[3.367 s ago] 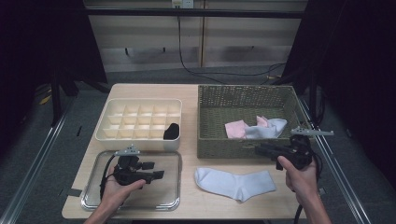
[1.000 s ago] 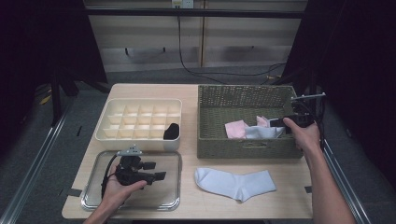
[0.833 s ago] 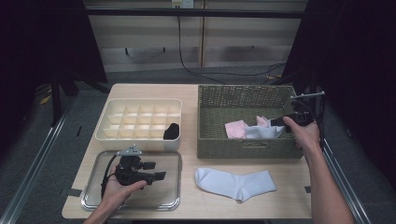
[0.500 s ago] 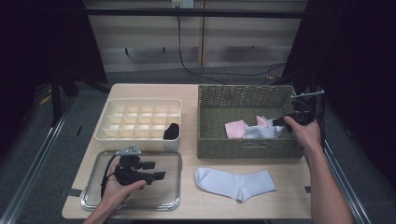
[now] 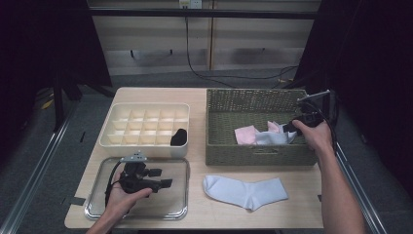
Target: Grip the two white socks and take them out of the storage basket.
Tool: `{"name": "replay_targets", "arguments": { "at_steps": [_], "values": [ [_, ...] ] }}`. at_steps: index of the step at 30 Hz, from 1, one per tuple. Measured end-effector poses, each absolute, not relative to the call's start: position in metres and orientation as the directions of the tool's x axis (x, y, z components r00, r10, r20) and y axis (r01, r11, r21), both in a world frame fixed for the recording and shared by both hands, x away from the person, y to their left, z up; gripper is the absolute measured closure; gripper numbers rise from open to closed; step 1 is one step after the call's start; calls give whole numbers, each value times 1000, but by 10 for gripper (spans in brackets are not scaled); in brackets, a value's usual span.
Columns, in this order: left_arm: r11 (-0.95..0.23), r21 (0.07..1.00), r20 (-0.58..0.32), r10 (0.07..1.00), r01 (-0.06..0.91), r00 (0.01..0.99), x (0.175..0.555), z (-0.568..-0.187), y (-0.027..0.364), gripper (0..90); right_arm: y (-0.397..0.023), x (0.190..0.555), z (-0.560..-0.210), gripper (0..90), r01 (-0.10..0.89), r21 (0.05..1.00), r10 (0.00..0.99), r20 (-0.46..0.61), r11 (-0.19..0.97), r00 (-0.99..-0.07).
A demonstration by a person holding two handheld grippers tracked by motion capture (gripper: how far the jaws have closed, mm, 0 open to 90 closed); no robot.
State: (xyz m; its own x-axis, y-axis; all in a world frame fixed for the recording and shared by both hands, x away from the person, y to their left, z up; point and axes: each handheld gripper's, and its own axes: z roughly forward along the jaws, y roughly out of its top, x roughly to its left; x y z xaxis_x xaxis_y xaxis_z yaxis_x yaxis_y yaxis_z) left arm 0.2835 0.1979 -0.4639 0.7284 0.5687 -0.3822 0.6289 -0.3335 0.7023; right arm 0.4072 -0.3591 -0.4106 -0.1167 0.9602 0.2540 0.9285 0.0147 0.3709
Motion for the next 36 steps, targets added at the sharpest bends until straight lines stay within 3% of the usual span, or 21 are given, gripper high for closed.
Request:
{"name": "replay_targets", "arguments": {
  "at_steps": [8,13,36],
  "values": [
    [-331,700,-386,571,633,725,285,-464,199,318,-359,408,-413,754,940,339,956,266,26,-122],
    [-328,701,-386,572,633,724,284,-464,199,318,-357,407,-412,883,937,347,959,250,40,-134],
    [-313,690,-399,588,653,704,287,-466,201,330,-361,386,-387,893,843,535,897,394,-49,-198]
  ]
}}
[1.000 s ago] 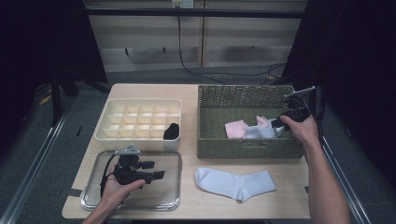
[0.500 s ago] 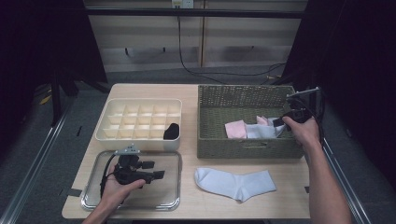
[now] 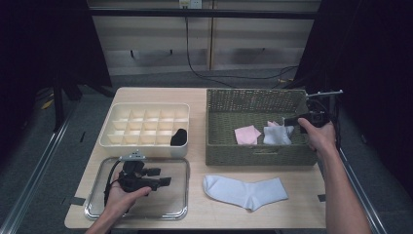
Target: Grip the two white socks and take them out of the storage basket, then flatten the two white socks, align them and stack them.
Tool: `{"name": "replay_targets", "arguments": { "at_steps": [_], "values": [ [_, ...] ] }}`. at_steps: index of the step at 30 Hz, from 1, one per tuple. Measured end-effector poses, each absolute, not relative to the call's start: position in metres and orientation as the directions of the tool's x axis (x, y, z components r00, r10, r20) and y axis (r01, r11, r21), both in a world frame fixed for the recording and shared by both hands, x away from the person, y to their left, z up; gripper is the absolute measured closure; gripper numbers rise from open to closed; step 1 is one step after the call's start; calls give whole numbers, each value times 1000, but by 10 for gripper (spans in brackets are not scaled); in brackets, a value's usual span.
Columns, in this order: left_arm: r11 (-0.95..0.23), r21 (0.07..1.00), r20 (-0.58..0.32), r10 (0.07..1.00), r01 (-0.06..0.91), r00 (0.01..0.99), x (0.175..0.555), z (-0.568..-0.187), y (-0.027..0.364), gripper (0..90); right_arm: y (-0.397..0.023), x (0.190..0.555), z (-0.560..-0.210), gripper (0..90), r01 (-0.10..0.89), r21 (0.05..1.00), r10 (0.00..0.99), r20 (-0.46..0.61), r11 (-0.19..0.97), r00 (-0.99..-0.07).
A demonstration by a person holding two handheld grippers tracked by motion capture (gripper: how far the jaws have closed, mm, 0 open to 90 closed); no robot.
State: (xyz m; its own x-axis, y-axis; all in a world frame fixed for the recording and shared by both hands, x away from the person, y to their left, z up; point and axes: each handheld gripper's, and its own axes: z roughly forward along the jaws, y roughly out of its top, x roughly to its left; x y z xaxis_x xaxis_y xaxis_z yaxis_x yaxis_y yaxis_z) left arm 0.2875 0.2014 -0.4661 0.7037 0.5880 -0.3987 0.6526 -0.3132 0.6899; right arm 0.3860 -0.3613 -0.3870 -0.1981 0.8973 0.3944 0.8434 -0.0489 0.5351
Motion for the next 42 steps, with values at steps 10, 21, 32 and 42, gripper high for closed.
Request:
{"name": "replay_targets", "arguments": {
  "at_steps": [10,21,32,42],
  "values": [
    [-304,686,-411,587,661,697,288,-467,201,327,-360,374,-370,894,798,598,873,429,-80,-234],
    [-302,685,-408,596,664,692,289,-467,203,331,-341,371,-360,894,767,640,850,428,-45,-307],
    [-311,678,-404,599,666,691,289,-469,200,328,-338,368,-348,894,738,672,823,452,-60,-345],
    [-307,681,-401,604,665,689,289,-469,201,326,-332,363,-333,895,719,691,810,462,-75,-360]
  ]
}}
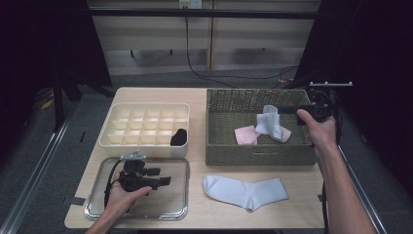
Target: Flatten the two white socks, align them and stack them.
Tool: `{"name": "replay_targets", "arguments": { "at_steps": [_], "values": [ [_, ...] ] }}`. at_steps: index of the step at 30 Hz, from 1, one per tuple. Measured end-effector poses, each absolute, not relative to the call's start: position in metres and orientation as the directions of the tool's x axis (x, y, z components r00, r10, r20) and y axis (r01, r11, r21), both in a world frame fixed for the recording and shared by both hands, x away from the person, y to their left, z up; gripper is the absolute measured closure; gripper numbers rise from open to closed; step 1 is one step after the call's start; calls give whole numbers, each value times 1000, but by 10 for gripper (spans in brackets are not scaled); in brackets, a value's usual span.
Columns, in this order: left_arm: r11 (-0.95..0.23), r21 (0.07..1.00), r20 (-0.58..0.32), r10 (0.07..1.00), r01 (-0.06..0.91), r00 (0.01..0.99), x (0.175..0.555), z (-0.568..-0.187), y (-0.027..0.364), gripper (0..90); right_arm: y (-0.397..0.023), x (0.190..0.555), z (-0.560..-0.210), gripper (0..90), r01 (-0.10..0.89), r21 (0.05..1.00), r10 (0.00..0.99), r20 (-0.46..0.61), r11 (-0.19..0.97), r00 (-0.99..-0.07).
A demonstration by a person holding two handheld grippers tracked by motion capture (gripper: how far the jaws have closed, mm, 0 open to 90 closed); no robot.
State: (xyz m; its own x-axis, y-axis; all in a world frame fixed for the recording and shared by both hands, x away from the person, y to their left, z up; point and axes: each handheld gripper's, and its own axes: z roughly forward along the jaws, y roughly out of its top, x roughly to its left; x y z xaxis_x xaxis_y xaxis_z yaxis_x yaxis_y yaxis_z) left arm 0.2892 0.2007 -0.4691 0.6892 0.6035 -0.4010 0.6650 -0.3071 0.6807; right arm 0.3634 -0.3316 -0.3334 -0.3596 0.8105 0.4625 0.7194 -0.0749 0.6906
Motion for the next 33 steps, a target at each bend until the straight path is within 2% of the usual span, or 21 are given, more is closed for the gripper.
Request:
{"name": "replay_targets", "arguments": {
  "at_steps": [23,33],
  "values": [
    [-310,695,-380,607,649,697,288,-469,200,337,-324,354,-313,896,676,729,762,499,-111,-413],
    [-310,695,-383,605,649,698,286,-468,194,338,-319,335,-301,896,645,756,742,494,-109,-454]
  ]
}}
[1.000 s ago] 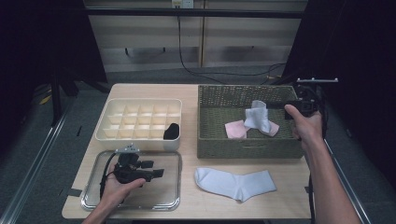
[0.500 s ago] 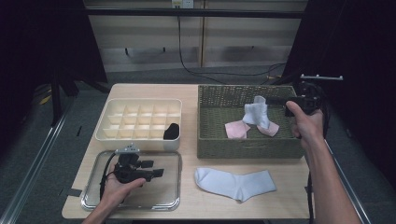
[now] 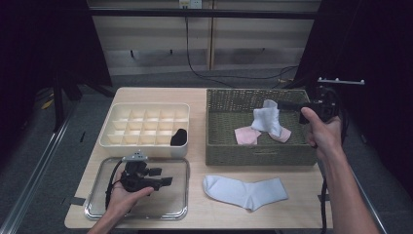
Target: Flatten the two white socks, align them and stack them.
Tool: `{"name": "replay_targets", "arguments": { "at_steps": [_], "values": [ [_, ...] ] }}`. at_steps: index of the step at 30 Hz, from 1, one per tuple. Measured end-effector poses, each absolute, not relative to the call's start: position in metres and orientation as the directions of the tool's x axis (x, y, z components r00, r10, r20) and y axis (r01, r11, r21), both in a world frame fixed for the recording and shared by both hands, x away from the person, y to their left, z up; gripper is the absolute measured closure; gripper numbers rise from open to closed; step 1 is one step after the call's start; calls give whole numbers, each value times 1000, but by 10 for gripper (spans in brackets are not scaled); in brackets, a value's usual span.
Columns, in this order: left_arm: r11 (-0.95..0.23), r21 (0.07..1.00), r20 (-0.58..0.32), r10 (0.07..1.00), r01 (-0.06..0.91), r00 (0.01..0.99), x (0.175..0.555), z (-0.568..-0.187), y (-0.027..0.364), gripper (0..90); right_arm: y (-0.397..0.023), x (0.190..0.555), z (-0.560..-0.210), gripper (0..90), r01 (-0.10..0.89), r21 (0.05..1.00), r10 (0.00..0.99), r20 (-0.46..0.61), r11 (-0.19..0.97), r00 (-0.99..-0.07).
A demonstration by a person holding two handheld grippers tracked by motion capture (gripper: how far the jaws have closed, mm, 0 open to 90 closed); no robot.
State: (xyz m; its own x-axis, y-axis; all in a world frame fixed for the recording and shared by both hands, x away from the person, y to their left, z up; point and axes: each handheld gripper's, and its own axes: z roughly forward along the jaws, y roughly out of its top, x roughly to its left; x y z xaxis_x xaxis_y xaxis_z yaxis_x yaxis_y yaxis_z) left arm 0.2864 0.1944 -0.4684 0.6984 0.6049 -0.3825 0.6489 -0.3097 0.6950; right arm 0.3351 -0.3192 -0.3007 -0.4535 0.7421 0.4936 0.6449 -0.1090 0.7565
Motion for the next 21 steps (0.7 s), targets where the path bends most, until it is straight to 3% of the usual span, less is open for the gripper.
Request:
{"name": "replay_targets", "arguments": {
  "at_steps": [13,16,21],
  "values": [
    [-279,717,-396,592,639,702,290,-458,188,331,-311,313,-297,896,636,764,732,493,-106,-471],
    [-323,725,-327,616,608,717,289,-451,178,349,-308,307,-295,896,627,773,722,489,-99,-488],
    [-317,728,-349,592,608,726,291,-445,170,330,-304,297,-287,896,611,786,713,483,-97,-508]
  ]
}}
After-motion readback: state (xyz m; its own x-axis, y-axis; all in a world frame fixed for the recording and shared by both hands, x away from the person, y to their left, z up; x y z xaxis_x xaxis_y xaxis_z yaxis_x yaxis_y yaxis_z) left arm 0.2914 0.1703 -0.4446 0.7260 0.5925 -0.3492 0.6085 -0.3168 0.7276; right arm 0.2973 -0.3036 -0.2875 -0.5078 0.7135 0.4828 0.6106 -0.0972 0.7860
